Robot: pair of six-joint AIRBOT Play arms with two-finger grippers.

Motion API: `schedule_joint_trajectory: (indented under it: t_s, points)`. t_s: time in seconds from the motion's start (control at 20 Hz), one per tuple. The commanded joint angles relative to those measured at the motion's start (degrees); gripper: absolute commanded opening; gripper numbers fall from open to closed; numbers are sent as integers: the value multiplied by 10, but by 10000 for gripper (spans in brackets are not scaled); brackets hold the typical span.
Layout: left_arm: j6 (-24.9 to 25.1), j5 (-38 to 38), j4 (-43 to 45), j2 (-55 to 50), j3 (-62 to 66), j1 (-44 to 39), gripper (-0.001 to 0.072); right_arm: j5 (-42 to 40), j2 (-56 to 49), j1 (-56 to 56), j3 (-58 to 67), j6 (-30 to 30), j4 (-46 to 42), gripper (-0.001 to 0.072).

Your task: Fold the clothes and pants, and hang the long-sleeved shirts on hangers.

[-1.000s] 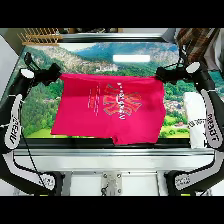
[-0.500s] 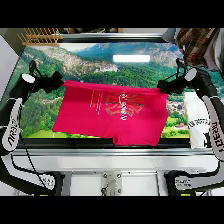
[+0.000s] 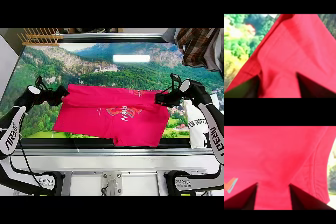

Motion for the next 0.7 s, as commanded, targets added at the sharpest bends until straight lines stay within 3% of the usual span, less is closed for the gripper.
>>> schedule_joint_trajectory:
  t_s: [0.0,0.1,0.2,0.35,0.65]
  points:
    - [1,-8,-1,37,14,6,505,2,24,-5,-3,-7,13,466]
    - [3,-34,20,96,25,24,505,8,84,-19,-3,-12,6,466]
    - [0,-74,94,170,4,42,505,35,158,-33,-4,-33,1,466]
    - [-27,-119,168,273,-119,77,505,78,252,-35,-5,-59,2,466]
    - [-46,-104,134,361,-369,170,505,79,341,-28,-5,-58,30,466]
